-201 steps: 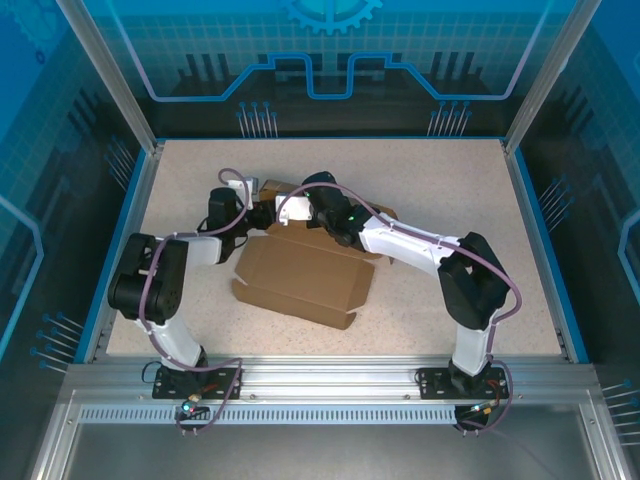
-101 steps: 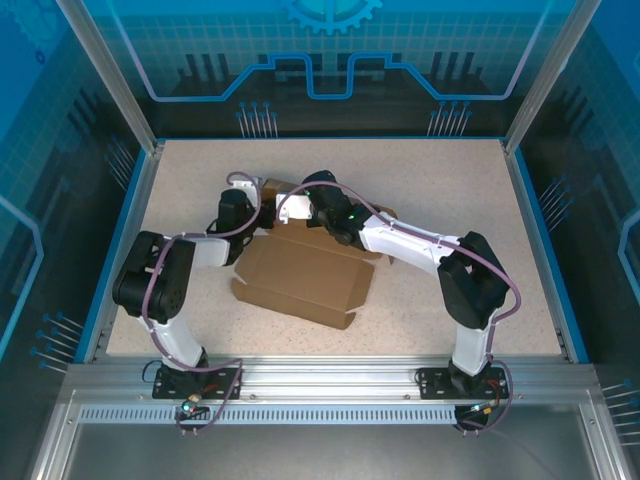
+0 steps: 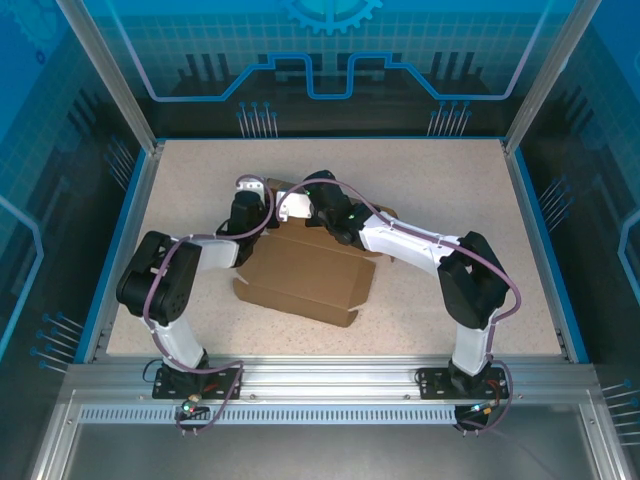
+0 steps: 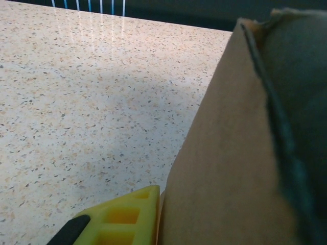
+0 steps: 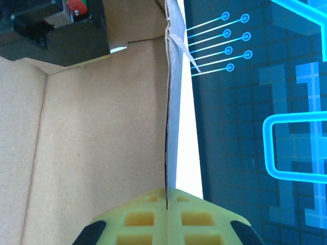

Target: Fold the paper box

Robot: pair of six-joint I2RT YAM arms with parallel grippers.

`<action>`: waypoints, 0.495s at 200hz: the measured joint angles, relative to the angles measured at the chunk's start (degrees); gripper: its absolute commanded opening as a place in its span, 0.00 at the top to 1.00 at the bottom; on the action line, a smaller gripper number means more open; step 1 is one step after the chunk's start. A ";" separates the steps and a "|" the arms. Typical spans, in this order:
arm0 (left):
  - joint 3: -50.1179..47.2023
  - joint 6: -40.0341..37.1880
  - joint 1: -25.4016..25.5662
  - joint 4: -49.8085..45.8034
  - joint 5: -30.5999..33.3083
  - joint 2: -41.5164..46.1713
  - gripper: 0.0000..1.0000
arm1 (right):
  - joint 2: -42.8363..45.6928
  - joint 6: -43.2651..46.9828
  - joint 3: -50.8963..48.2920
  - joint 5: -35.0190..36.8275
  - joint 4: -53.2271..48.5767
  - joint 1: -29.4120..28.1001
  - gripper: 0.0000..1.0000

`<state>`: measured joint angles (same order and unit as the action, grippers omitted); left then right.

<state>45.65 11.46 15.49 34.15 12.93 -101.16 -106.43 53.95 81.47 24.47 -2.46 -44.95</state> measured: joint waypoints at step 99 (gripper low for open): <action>2.43 0.46 0.72 -3.82 1.66 -0.22 0.77 | 0.00 -3.26 0.42 0.59 -1.01 0.00 1.00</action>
<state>48.07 11.92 16.21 30.33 14.59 -101.38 -106.43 50.70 81.89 25.06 -3.46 -44.95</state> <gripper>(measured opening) 0.210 0.057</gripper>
